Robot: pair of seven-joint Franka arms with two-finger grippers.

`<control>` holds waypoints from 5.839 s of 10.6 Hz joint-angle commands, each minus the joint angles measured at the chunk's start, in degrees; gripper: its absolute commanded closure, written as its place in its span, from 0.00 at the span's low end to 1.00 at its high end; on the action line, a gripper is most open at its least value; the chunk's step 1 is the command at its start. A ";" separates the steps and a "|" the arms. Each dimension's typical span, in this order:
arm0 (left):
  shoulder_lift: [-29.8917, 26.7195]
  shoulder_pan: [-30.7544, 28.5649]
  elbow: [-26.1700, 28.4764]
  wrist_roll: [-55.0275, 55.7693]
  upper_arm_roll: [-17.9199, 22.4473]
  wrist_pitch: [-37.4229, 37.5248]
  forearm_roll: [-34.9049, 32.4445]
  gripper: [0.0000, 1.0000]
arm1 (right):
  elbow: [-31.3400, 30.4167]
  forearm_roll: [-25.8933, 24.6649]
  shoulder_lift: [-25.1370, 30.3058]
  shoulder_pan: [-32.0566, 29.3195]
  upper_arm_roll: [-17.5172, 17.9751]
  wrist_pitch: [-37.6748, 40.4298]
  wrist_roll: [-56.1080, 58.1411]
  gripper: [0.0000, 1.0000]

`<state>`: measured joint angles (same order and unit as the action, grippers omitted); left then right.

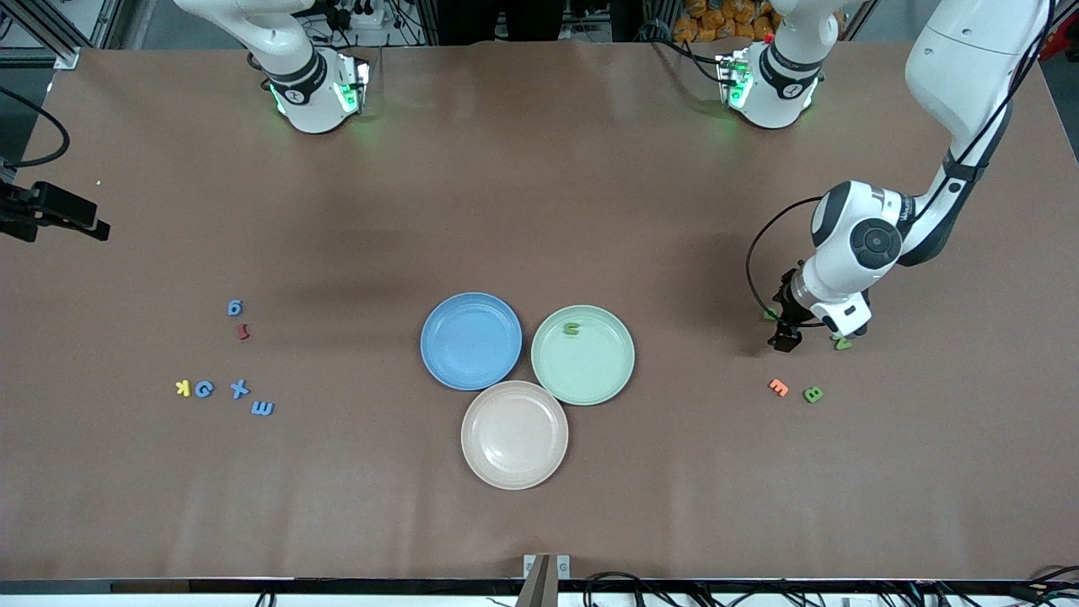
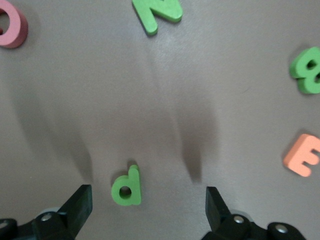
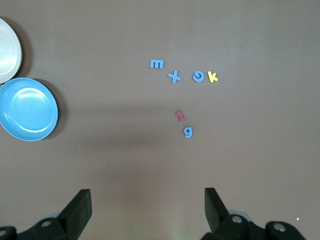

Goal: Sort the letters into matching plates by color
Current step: 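Close the left gripper on the green letter d, then drop the green d onto the green plate while the right gripper reaches out, then move the left gripper to the green B while the right gripper lowers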

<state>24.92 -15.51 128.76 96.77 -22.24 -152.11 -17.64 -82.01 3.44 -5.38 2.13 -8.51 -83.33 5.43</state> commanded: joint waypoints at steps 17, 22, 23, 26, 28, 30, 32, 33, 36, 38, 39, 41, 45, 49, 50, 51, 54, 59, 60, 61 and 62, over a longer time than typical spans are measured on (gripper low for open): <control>1.53 -0.31 0.36 4.74 0.35 -3.28 -3.72 1.00 | 2.82 -0.89 -1.74 0.60 0.08 -2.62 1.25 0.00; -0.57 4.50 -2.63 4.57 -0.26 -2.58 -3.81 1.00 | 2.56 -0.89 -1.74 0.86 0.25 -2.63 1.33 0.00; -0.58 6.87 -3.85 4.48 -0.26 -1.88 -3.81 1.00 | 2.39 -0.89 -1.74 0.95 0.25 -2.63 1.33 0.00; -0.40 11.72 -5.97 4.30 -0.26 -0.99 -6.35 1.00 | 2.47 -0.81 -1.82 0.69 0.25 -3.94 1.25 0.00; -1.97 13.57 -6.06 4.65 -0.26 0.05 -6.27 1.00 | 2.30 -0.81 -1.82 0.86 0.25 -3.86 1.25 0.00; -2.86 13.49 -8.25 4.74 -1.22 1.29 -5.57 1.00 | 2.30 -0.72 -1.91 1.04 0.25 -3.86 1.25 0.00; -2.34 13.67 -10.89 5.61 -3.16 1.29 -5.13 1.00 | 2.30 -0.72 -1.91 1.04 0.25 -3.86 1.25 0.00; -2.08 14.01 -12.38 6.32 -3.25 1.29 -5.13 1.00 | 2.30 -0.63 -2.09 1.21 0.25 -3.86 1.25 0.00; -1.99 17.43 -14.23 6.85 -3.25 1.20 -5.30 1.00 | 2.12 -0.72 -2.70 1.39 0.25 -3.77 1.16 0.00; -1.28 19.80 -15.38 6.85 -3.25 1.20 -5.30 1.00 | 0.81 -0.72 -3.05 1.22 0.25 -5.34 1.16 0.00; -0.15 21.04 -16.51 6.85 -3.25 1.20 -5.47 1.00 | -1.63 -0.63 -2.88 1.21 0.17 -7.79 1.16 0.00; 3.97 23.68 -20.63 6.41 -3.25 0.94 -6.26 1.00 | -4.45 -0.63 -2.97 1.48 0.08 -11.30 1.16 0.00; 9.96 25.97 -26.01 5.97 -3.08 0.85 -6.27 1.00 | -19.64 -0.63 -2.35 2.36 0.25 -25.10 -0.43 0.00; 12.34 26.15 -26.89 5.44 -2.73 0.85 -14.24 0.00 | -32.74 -0.63 -0.95 2.10 0.34 -36.97 6.76 0.00; 12.34 26.06 -26.81 5.79 -2.73 1.03 -14.27 0.00 | -34.86 -0.63 -0.68 1.66 0.34 -38.21 9.91 0.00; 12.25 25.62 -26.72 5.79 -2.64 1.20 -14.27 0.00 | -36.45 -0.63 -0.25 0.96 0.34 -38.92 12.12 0.00; 11.81 24.13 -26.45 4.49 -2.20 4.18 -15.14 0.00 | -41.28 -0.72 0.02 -0.01 0.34 -41.11 16.52 0.00; 10.67 19.31 -26.45 -7.63 -1.67 8.58 -15.23 0.00 | -44.55 -5.18 -2.08 -3.62 0.25 -45.68 23.31 0.00; 10.58 18.07 -26.37 -9.22 -1.67 8.67 -14.97 0.00 | -44.64 -5.38 -3.04 -3.71 0.25 -46.48 23.31 0.00; 10.58 16.49 -26.28 -10.54 -1.67 8.67 -14.97 0.00 | -45.25 -5.38 -4.27 -4.40 0.25 -48.49 23.39 0.00; 10.32 15.17 -25.58 -11.94 -1.67 8.76 -14.88 0.00 | -46.21 -5.38 -4.98 -5.19 0.34 -50.68 23.39 0.00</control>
<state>36.33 2.43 102.26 87.53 -23.48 -144.62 -31.34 -126.27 -0.75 -8.73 -0.92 -8.86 -129.64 28.04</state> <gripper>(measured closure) 0.000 0.000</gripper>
